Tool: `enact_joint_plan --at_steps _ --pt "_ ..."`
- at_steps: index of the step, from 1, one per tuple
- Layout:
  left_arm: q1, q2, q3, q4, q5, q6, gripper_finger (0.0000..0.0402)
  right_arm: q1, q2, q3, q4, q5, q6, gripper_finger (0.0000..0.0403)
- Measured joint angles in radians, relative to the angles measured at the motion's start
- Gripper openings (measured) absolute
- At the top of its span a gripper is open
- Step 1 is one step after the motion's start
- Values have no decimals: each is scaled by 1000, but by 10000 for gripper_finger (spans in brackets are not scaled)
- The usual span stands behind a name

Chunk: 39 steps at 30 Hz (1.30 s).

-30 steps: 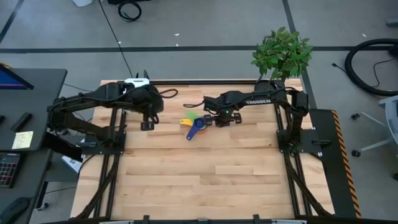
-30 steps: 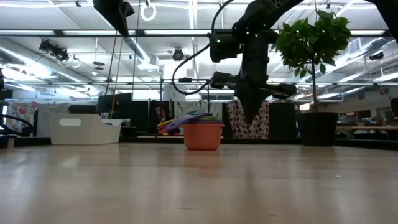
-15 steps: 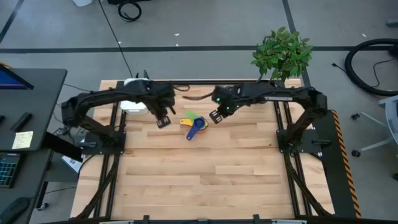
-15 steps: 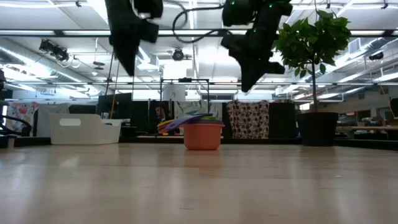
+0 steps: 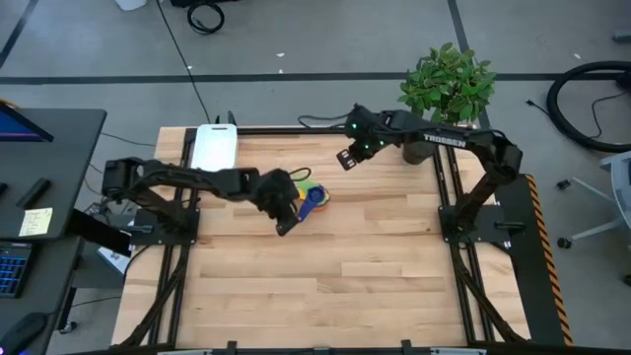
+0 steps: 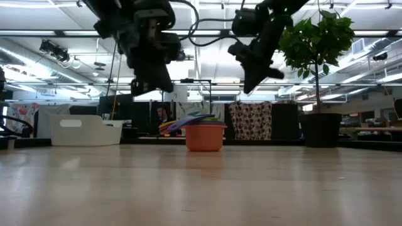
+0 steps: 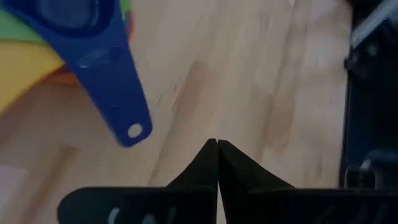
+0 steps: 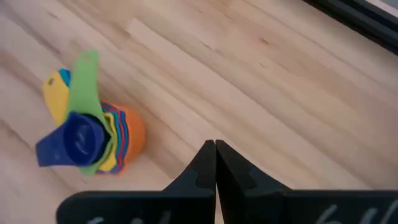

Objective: Nest measuring cups in basket
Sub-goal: Adjust the measuring cups

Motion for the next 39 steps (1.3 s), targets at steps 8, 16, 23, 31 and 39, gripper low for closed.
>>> enact_joint_plan --at_steps 8,16,23,31,39 --pt "-97 84 -28 116 -214 -234 4 -69 126 0 195 -214 -162 3" --pt "-191 193 -28 311 -369 -494 4 -78 223 -1 209 -283 -298 3" --pt "-196 247 -28 320 -396 -593 4 -67 275 -1 226 -348 -378 3" --pt "-178 247 -28 302 -409 -596 4 -66 306 1 292 -410 -402 3" --pt "-119 246 -28 281 -420 -546 4 -66 321 1 328 -426 -421 3"
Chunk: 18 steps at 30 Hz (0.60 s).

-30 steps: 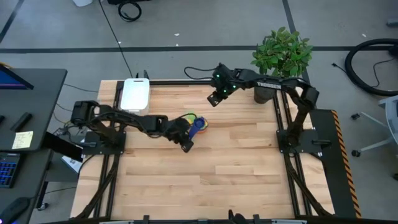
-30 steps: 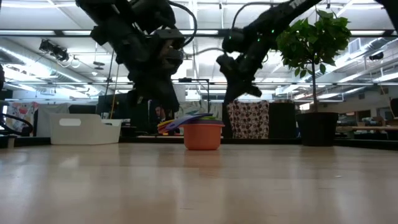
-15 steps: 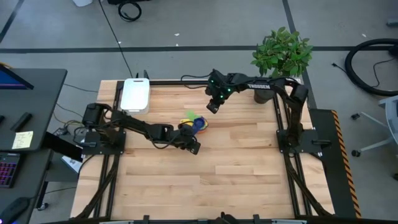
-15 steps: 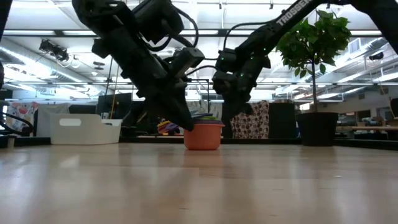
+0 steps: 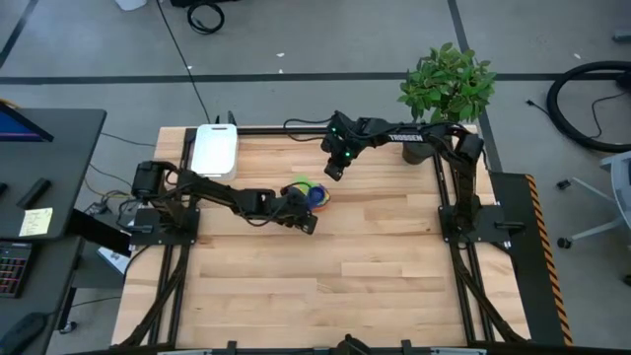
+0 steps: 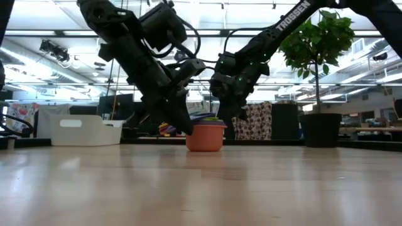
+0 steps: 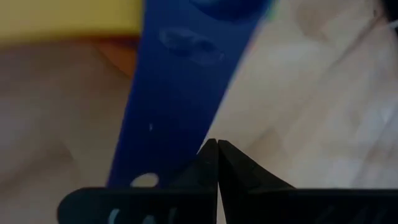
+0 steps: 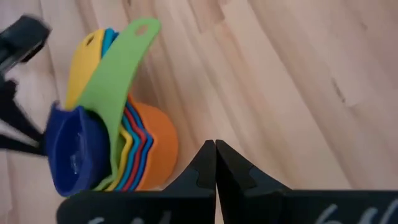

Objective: Nest measuring cups in basket
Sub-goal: Adjust the measuring cups

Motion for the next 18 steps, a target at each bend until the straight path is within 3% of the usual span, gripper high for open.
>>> enact_joint_plan --at_steps 11,18 --pt "97 0 0 0 3 86 4 0 0 0 13 -22 -5 3" --pt "130 -1 0 2 116 119 4 -4 0 0 16 -33 -4 3"
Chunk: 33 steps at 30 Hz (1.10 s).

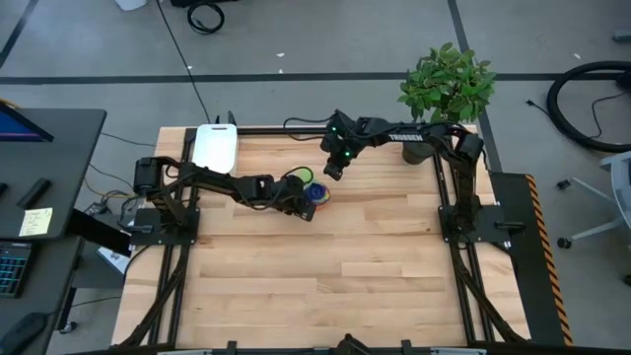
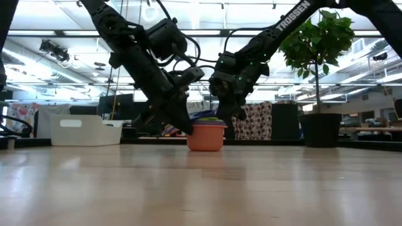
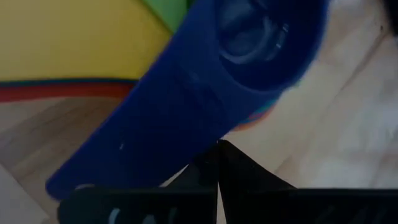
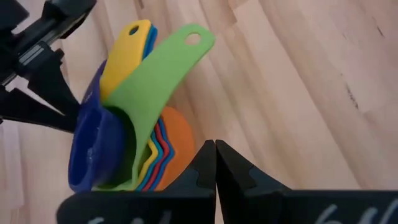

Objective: Nest measuring cups in basket
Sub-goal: Adjust the measuring cups

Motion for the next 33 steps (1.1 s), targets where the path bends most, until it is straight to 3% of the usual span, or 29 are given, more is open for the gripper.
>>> enact_joint_plan --at_steps 5,10,15,19,24,33 --pt "-9 -8 0 2 94 -24 4 -9 0 0 -1 0 -1 3" --pt "-32 -30 2 0 104 -65 4 -18 0 0 -4 -5 -3 3" --pt "-68 -34 1 -183 101 -144 4 -23 0 0 3 -45 -3 3" --pt "-94 -34 0 -282 61 -178 4 -23 0 0 25 -43 1 3" --pt "-97 -34 0 -233 -7 -212 4 -23 0 0 43 3 58 3" --pt "-76 -33 0 -215 -116 -255 4 -20 25 2 76 -9 133 3"
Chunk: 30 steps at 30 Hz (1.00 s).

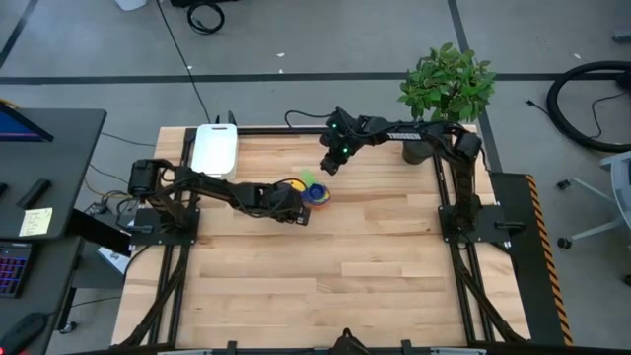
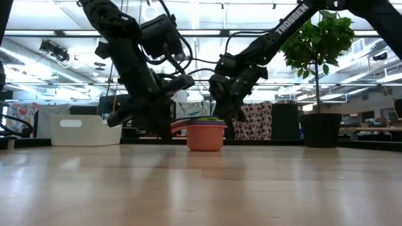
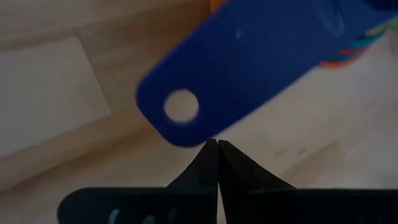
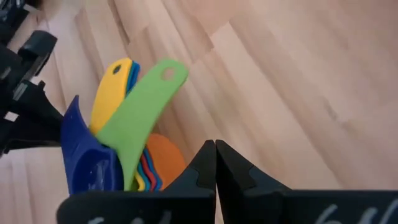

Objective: Nest measuring cups in basket
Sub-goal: Adjust the measuring cups

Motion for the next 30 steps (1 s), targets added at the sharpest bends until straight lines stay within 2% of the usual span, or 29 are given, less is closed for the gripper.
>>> enact_joint_plan --at_steps 10,15,30 --pt "48 0 0 4 -3 56 4 20 55 0 20 -29 22 3" --pt "78 0 0 13 1 92 4 23 55 0 54 -88 23 3" --pt "201 0 0 97 15 253 4 54 55 0 110 -99 32 3"
